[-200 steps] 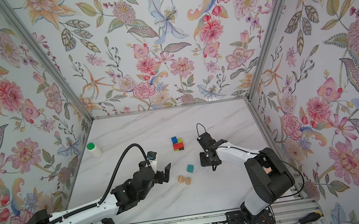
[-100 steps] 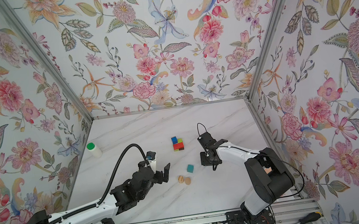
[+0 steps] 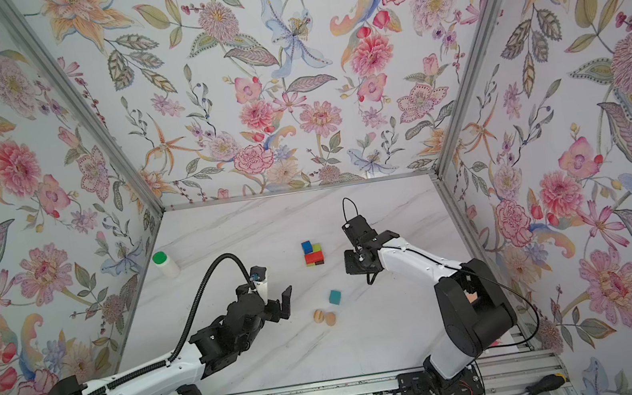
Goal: Build the wood block tower
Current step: 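Close the right gripper on the light-blue cube, then lift the light-blue cube and carry it over the stack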
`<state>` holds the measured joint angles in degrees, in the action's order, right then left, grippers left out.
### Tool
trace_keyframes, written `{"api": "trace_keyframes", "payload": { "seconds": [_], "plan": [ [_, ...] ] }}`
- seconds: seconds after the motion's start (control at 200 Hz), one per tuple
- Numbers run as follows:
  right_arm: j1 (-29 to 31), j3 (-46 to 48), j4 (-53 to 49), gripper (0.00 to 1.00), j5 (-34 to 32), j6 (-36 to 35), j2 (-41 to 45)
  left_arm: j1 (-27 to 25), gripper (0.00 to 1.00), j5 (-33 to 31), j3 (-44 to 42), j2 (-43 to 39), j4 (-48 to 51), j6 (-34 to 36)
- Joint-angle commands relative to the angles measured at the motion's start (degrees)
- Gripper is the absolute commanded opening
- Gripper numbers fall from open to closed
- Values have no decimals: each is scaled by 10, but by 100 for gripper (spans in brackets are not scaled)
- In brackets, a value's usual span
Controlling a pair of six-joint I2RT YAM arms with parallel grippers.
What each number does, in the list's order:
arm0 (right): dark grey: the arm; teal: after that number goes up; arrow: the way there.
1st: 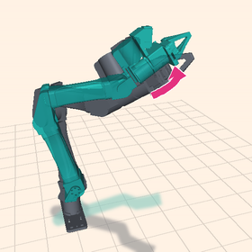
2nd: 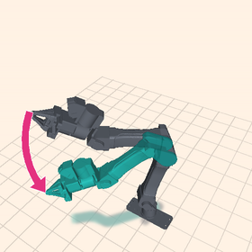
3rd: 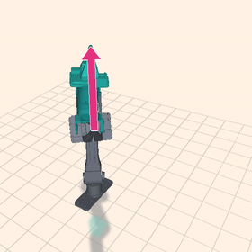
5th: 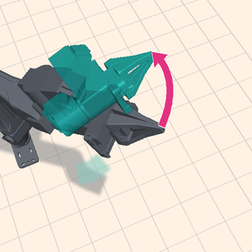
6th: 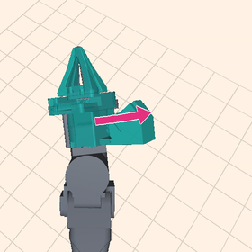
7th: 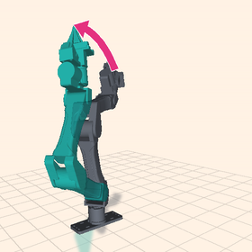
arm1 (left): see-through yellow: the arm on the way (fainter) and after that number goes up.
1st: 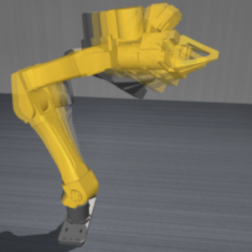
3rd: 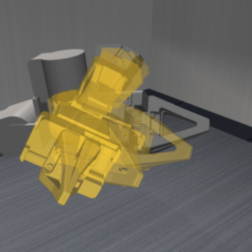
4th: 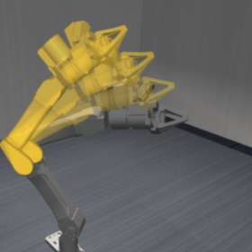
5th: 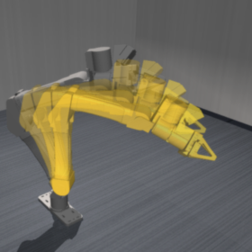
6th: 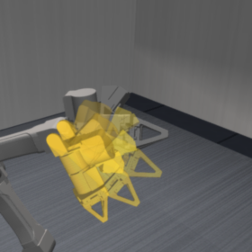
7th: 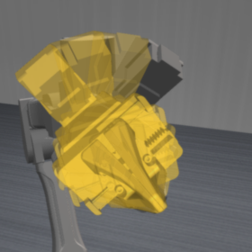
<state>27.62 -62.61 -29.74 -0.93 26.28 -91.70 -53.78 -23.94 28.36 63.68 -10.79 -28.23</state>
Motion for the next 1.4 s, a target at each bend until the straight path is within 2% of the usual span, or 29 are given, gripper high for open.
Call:
{"api": "trace_keyframes", "payload": {
  "seconds": [0.0, 0.29, 0.53, 1.396],
  "plan": [
    [-3, -54, -10, 29, 22, -18, -42, 20, 99, 14, -11, -12, -6, 10],
    [-5, -211, -32, 29, 62, -45, -173, 61, 99, 23, -10, -8, 2, 20],
    [-5, -296, -49, 29, 85, -58, -239, 89, 99, 36, -3, -2, 3, 25],
    [11, -374, -71, 30, 108, -65, -307, 118, 99, 57, -12, 0, -4, 27]
  ]
}}
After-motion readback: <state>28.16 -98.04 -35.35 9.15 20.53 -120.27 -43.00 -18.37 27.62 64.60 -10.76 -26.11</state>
